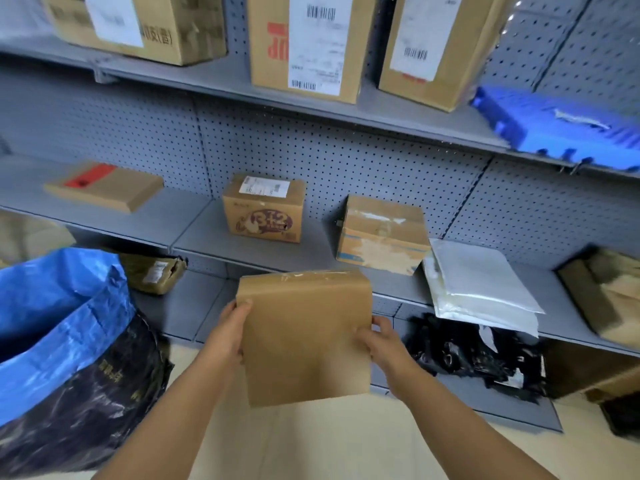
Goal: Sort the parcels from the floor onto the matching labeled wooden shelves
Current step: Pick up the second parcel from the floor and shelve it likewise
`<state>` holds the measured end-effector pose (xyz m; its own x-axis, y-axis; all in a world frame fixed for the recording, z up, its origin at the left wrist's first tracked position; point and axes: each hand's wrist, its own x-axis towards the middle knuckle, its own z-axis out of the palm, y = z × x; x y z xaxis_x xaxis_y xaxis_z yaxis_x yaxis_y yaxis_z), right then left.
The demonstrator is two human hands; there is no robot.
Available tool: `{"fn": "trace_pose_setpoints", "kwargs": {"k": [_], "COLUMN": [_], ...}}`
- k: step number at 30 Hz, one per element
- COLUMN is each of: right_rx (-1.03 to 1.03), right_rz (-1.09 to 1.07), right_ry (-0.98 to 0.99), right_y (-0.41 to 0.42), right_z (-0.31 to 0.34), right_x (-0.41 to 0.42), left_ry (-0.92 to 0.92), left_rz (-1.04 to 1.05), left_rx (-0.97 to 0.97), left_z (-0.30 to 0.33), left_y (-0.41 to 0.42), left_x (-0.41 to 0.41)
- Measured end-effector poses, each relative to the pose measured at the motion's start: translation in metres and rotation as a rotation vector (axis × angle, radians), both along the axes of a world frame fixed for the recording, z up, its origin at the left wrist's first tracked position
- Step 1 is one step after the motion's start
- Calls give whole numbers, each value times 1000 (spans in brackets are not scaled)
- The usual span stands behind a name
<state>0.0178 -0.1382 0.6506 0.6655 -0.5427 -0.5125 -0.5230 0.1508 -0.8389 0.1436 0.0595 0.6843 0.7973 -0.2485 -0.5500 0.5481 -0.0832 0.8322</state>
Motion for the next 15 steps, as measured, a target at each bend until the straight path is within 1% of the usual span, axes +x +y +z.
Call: {"fn": "trace_pose_setpoints", "kwargs": {"k": [3,6,9,15], "right_rx": [7,51,43,-11], "right_rz": [-38,-156,-238,-348], "right_ry": [-66,-154,-206,-311], "right_y": [-2,1,8,46], "right_z": [36,70,100,143], "right_x": [-12,-26,-42,-69], "left_ry": [-7,-43,-86,-203], "left_rz": [-1,-21,-126,-318], "left_rx": [-22,-61,-56,-160], "left_z": [31,56,77,120], "left_y": [-3,-3,1,25], "left_x": [-6,-9,-8,-12]}}
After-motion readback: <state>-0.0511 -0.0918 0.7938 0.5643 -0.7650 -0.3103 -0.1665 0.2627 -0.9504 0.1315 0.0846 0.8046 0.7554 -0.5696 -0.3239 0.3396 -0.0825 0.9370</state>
